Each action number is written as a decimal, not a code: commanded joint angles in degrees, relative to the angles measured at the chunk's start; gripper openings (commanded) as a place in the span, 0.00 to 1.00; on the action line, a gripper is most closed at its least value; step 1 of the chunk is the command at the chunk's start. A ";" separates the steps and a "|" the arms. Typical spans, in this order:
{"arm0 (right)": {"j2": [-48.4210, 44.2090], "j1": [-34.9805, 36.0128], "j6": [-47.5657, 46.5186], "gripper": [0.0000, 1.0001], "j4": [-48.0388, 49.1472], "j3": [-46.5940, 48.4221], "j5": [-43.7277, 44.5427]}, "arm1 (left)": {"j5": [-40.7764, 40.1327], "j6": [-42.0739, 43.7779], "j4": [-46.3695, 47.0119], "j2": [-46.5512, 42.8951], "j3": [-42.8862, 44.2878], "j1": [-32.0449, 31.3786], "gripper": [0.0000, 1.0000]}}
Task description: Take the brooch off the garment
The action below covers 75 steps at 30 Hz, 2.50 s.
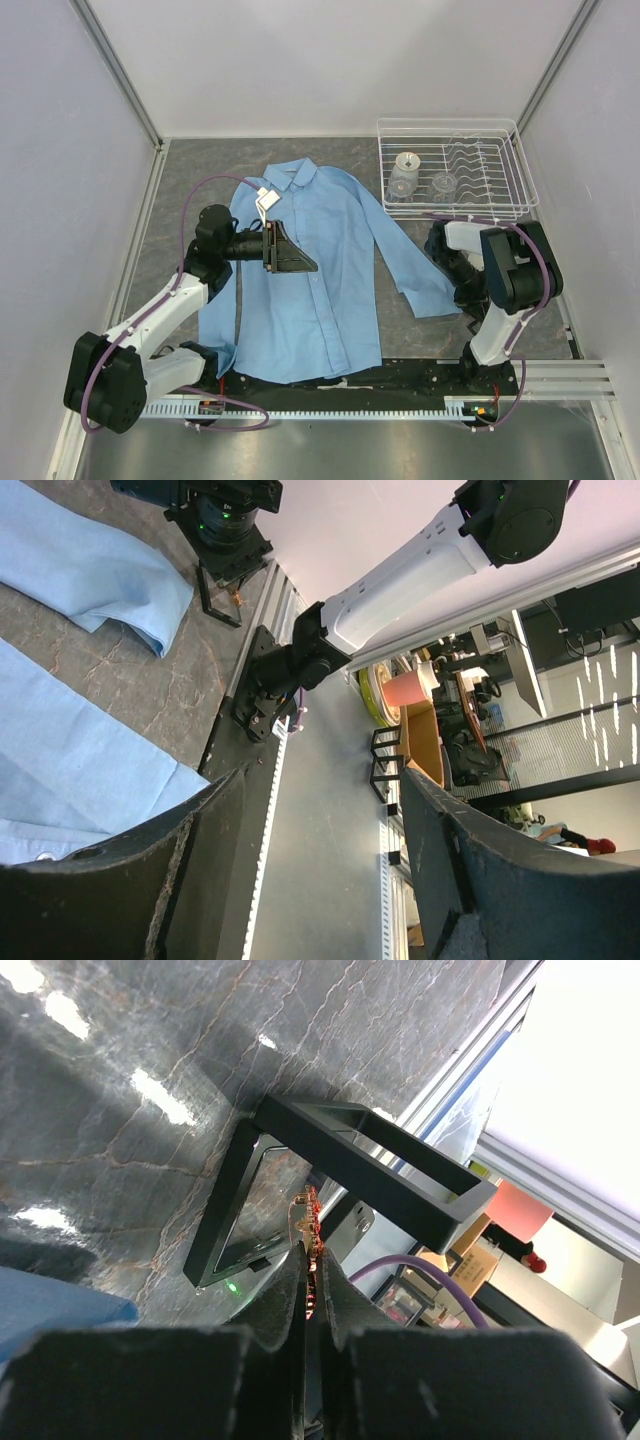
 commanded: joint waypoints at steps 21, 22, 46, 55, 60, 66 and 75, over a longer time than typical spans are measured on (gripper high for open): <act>1.30 0.88 3.91 0.09 -2.91 1.05 4.45 | 2.62 -2.22 3.38 0.26 -0.13 0.22 0.69; 1.39 0.88 3.91 0.12 -2.74 1.14 4.54 | 2.62 -2.22 3.46 0.26 -0.22 0.22 0.69; -1.15 1.67 0.74 0.43 -1.85 0.53 0.06 | 2.71 -2.13 3.38 -0.01 -0.22 0.31 0.69; -3.09 2.20 0.57 0.48 -2.12 0.00 -0.82 | 2.71 -2.04 3.38 -0.09 -0.13 0.58 0.69; -3.53 2.29 1.09 0.49 -2.73 0.00 -0.47 | 2.71 -2.04 3.46 -0.09 -0.13 0.66 0.69; -3.01 2.20 2.76 0.50 -4.40 0.26 1.20 | 2.71 -2.04 3.38 -0.01 -0.22 0.75 0.69; -2.03 2.38 4.87 0.60 -6.16 0.79 3.93 | 2.88 -2.04 3.38 0.26 -0.13 0.84 0.69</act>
